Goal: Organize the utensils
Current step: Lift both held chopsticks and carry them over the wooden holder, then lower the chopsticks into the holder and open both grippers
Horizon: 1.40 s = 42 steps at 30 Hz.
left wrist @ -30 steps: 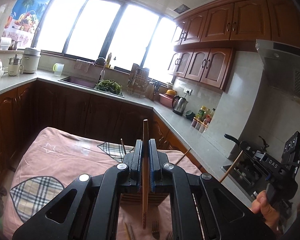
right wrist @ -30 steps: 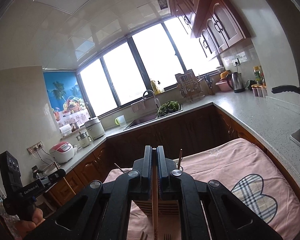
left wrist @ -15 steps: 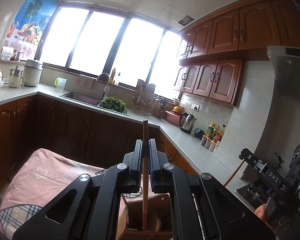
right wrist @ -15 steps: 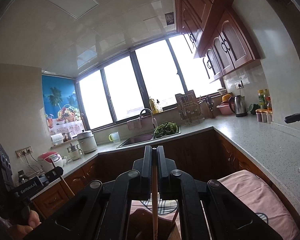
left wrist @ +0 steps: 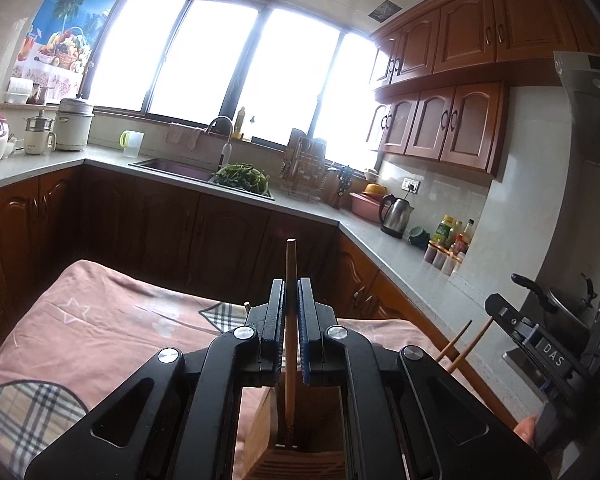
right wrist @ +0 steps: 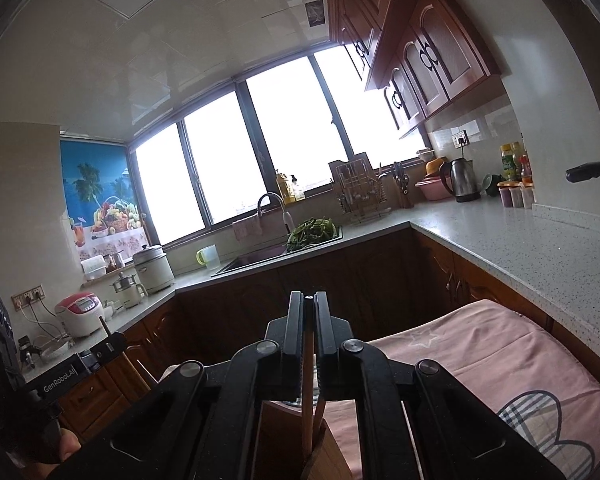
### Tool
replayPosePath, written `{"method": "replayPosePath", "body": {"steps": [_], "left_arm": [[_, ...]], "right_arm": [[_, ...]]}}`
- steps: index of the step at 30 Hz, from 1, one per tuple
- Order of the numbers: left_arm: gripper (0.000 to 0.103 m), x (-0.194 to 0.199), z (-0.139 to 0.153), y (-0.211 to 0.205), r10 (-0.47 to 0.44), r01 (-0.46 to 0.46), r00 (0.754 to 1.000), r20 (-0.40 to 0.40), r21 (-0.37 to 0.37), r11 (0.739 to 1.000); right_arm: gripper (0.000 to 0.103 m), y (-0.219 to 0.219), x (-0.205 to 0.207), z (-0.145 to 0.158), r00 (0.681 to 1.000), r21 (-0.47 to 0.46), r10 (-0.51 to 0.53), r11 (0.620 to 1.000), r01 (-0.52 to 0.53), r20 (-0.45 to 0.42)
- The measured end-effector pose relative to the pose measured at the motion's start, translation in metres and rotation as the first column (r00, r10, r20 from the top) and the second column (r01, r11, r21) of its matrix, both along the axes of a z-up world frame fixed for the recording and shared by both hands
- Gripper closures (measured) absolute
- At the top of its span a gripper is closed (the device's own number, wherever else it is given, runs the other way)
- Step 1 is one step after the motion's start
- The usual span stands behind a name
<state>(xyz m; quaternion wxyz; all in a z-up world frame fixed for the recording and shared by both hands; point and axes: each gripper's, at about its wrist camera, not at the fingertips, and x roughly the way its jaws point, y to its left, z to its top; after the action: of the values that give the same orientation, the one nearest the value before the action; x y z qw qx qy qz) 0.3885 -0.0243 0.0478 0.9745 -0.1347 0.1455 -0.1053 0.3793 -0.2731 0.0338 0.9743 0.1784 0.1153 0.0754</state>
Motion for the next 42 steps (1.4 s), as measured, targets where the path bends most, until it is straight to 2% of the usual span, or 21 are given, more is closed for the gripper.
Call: {"method": "replayPosePath", "body": {"steps": [8,21,24,26,27,28,29,31,34,36,38,40,42], "left_arm": [[0.097,0.008,-0.023,-0.008,-0.019,0.022,0.998,-0.067,0.04,0.999],[0.097,0.01,-0.017,-0.007,-0.037,0.042,0.994,-0.101,0.044,0.998],[0.09,0.01,-0.016,-0.007,-0.043,0.048,0.994,-0.105,0.044,0.998],[0.074,0.008,-0.015,-0.007,-0.043,0.048,0.994,-0.101,0.042,0.998],[0.072,0.006,-0.014,-0.007,-0.042,0.046,0.995,-0.096,0.041,0.998],[0.069,0.005,-0.013,-0.007,-0.041,0.045,0.995,-0.091,0.042,0.998],[0.068,0.003,-0.012,-0.007,-0.042,0.045,0.995,-0.089,0.042,0.998],[0.066,0.0,-0.009,-0.006,-0.043,0.046,0.995,-0.086,0.041,0.998],[0.052,-0.006,-0.006,-0.003,-0.037,0.04,0.996,-0.086,0.03,0.999],[0.047,-0.012,-0.004,0.001,-0.031,0.033,0.996,-0.083,0.022,0.999],[0.038,-0.018,-0.003,0.006,-0.026,0.027,0.996,-0.09,0.017,0.999],[0.033,-0.026,-0.002,0.011,-0.017,0.018,0.995,-0.102,0.006,1.0],[0.022,-0.034,-0.004,0.017,-0.01,0.01,0.992,-0.125,0.0,1.0]], "right_arm": [[0.098,0.005,0.011,-0.022,0.997,0.004,0.02,1.0,-0.02,-0.078],[0.095,0.007,0.016,-0.023,0.993,-0.002,0.037,0.999,-0.037,-0.109],[0.093,0.008,0.015,-0.023,0.993,-0.001,0.038,0.999,-0.039,-0.111],[0.092,0.007,0.014,-0.023,0.993,0.006,0.038,0.999,-0.037,-0.111],[0.091,0.006,0.013,-0.023,0.993,0.01,0.037,0.999,-0.036,-0.111],[0.087,0.006,0.012,-0.022,0.993,0.013,0.036,0.999,-0.034,-0.109],[0.077,0.004,0.01,-0.021,0.994,0.017,0.034,0.999,-0.032,-0.105],[0.065,0.002,0.006,-0.018,0.995,0.027,0.03,0.999,-0.027,-0.094],[0.062,-0.003,-0.001,-0.013,0.996,0.046,0.023,0.999,-0.019,-0.082],[0.054,-0.007,-0.007,-0.009,0.997,0.063,0.02,0.998,-0.016,-0.073],[0.034,-0.011,-0.015,-0.005,0.998,0.075,0.016,0.997,-0.011,-0.064],[0.026,-0.015,-0.024,-0.002,0.998,0.083,0.014,0.996,-0.009,-0.057],[0.022,-0.017,-0.033,0.001,0.998,0.088,0.018,0.996,-0.012,-0.057]]}}
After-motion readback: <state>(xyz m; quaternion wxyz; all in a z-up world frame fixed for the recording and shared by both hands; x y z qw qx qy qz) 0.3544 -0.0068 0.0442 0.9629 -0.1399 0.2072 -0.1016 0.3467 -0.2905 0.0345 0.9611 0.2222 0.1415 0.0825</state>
